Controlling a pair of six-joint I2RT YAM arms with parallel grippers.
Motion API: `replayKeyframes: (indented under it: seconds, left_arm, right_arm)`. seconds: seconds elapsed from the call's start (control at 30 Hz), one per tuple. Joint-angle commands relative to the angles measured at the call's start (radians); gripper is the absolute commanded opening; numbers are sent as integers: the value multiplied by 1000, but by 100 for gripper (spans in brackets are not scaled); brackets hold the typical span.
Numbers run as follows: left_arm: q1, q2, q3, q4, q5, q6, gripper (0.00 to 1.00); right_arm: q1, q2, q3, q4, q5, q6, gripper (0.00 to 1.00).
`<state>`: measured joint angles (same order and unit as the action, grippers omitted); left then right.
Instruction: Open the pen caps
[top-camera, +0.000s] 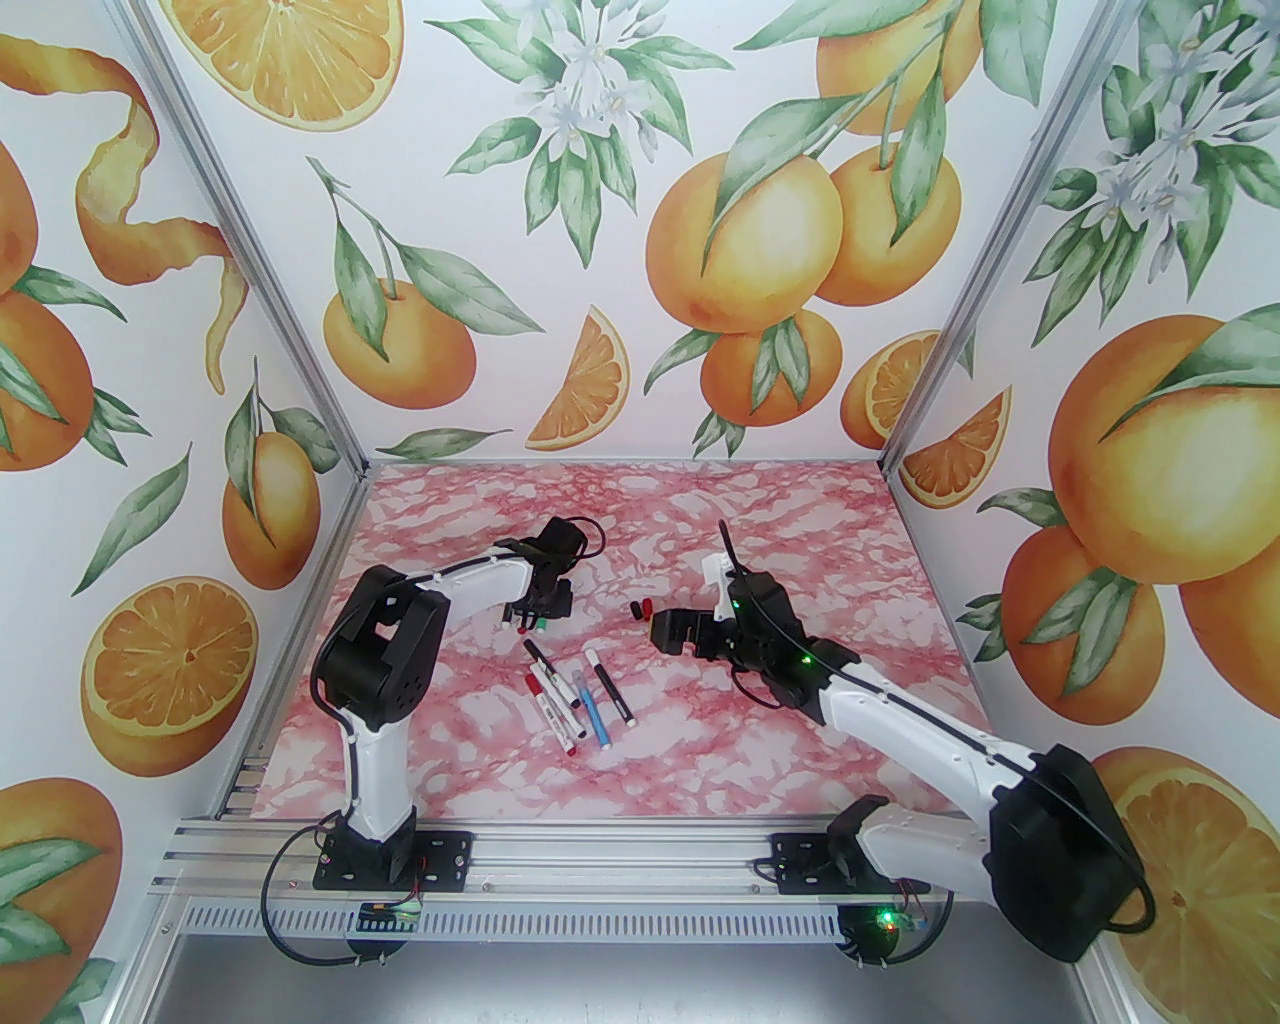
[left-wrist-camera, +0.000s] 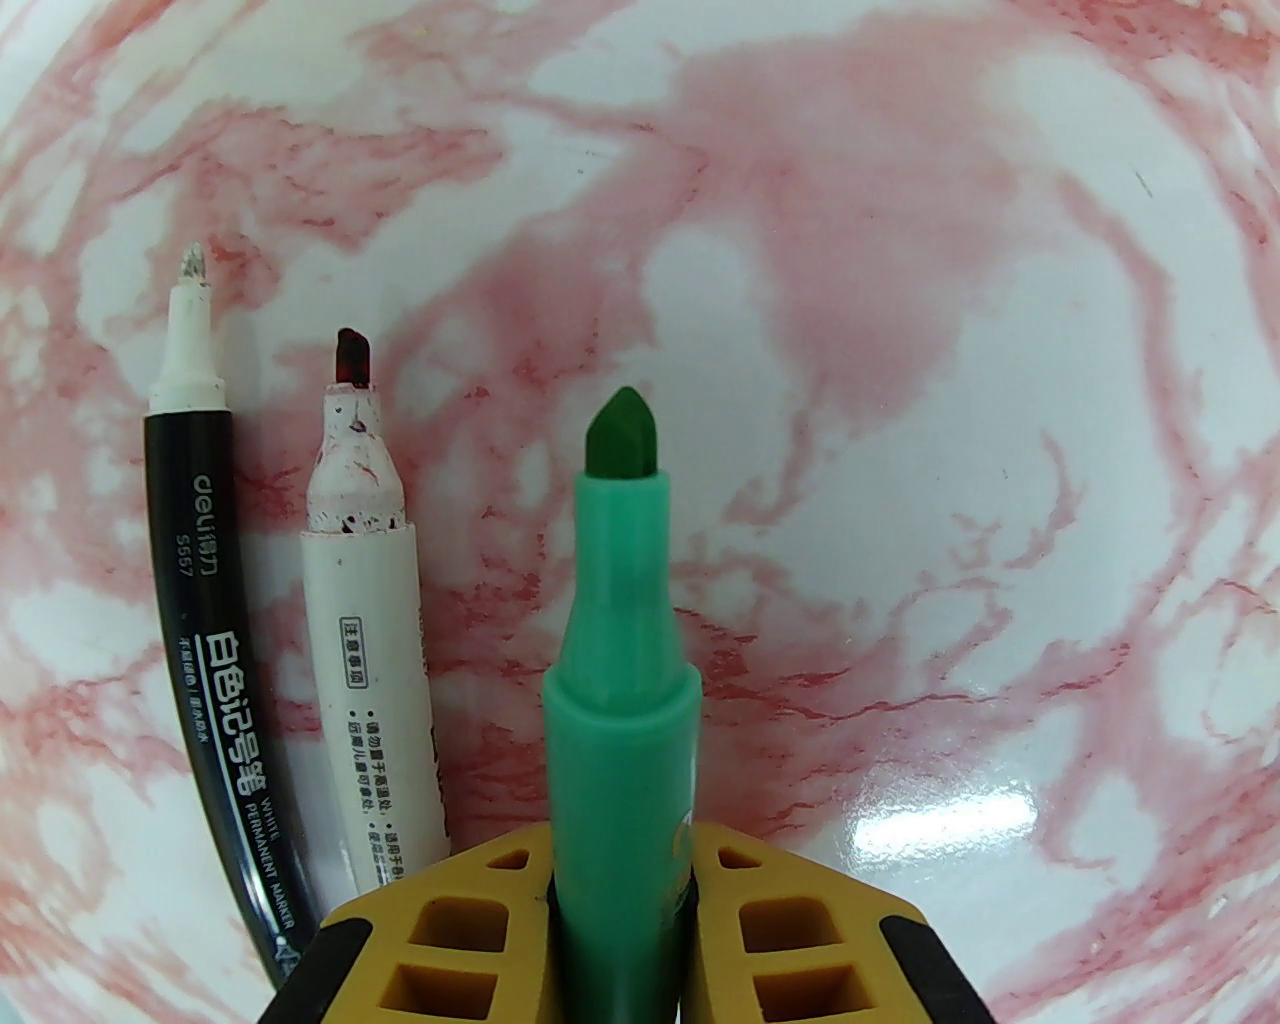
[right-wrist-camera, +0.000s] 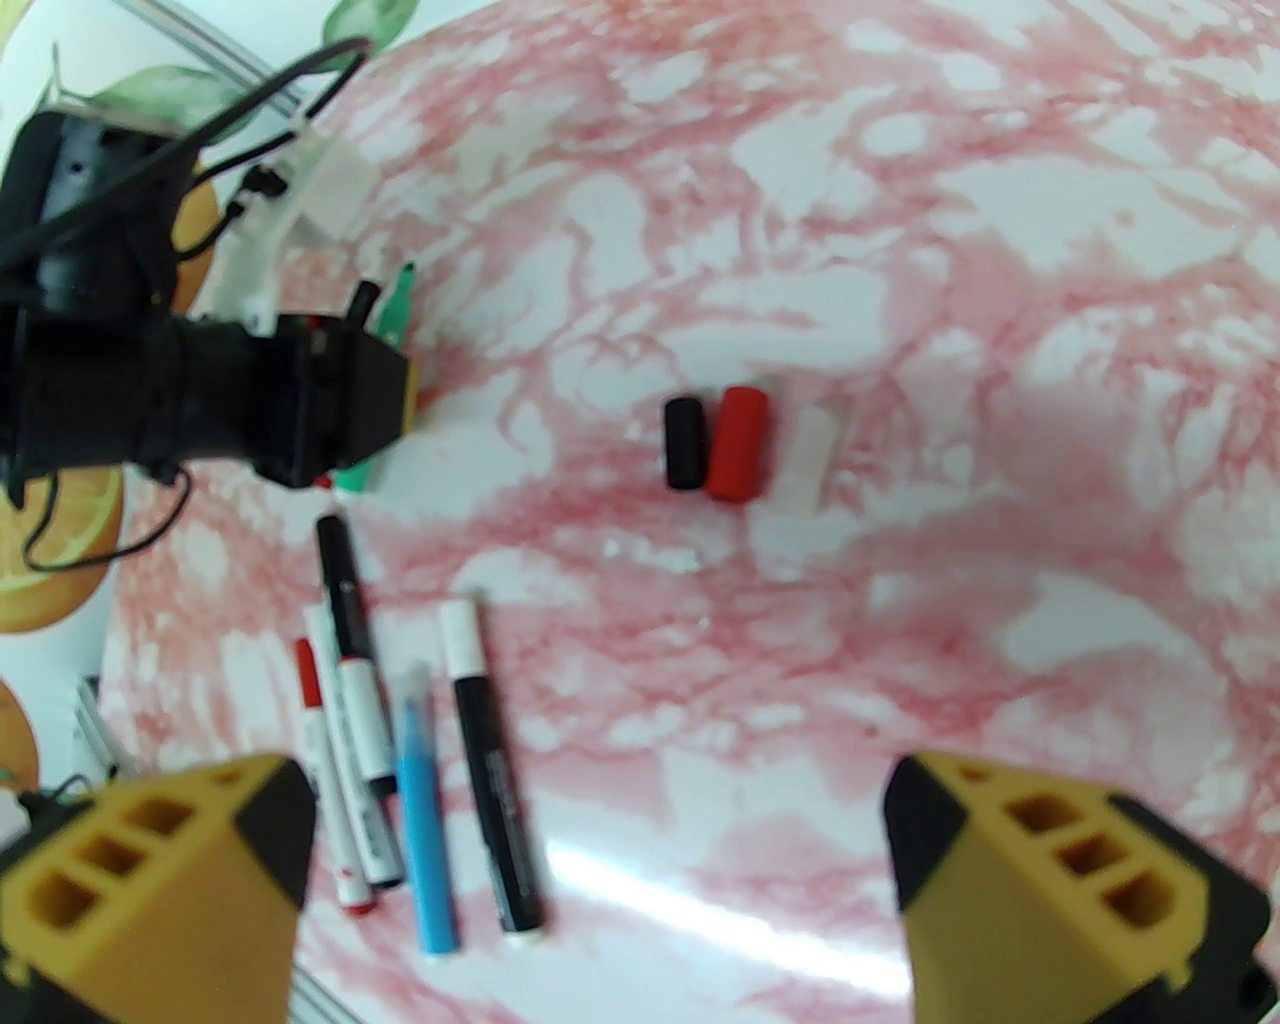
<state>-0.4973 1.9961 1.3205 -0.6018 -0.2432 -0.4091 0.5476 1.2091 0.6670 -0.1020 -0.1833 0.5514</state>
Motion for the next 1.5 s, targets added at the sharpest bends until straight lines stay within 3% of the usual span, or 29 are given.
replayKeyframes:
  seconds: [0.0,0.2,0.63,0.9,0.97,1.1,1.47]
  left_arm:
    - [8,21,26,-11,-19,9,23]
    - [7,11,21,-10,-13,6,31]
    - [2,-210,-90,-23,79,-40,30]
    - [-28,-384,-265,-35,129,-133,32]
    - [-75,-498,-381,-55,167,-232,37]
    - [-121,-574,-468,-62,245,-327,40]
    - [-170,-676,-626,-16,319,-462,42]
  right_arm:
    - [6,-31,-14,17,28,8,100]
    - [5,-37,-12,7,18,18,100]
    - [-11,-71,-30,72,13,18,100]
    - [-71,-91,-44,66,-41,20,100]
    - [-72,-85,-35,24,-55,-6,100]
    - [-73,-69,-43,25,-86,-15,100]
    - [-72,-107,-108,94,-117,14,100]
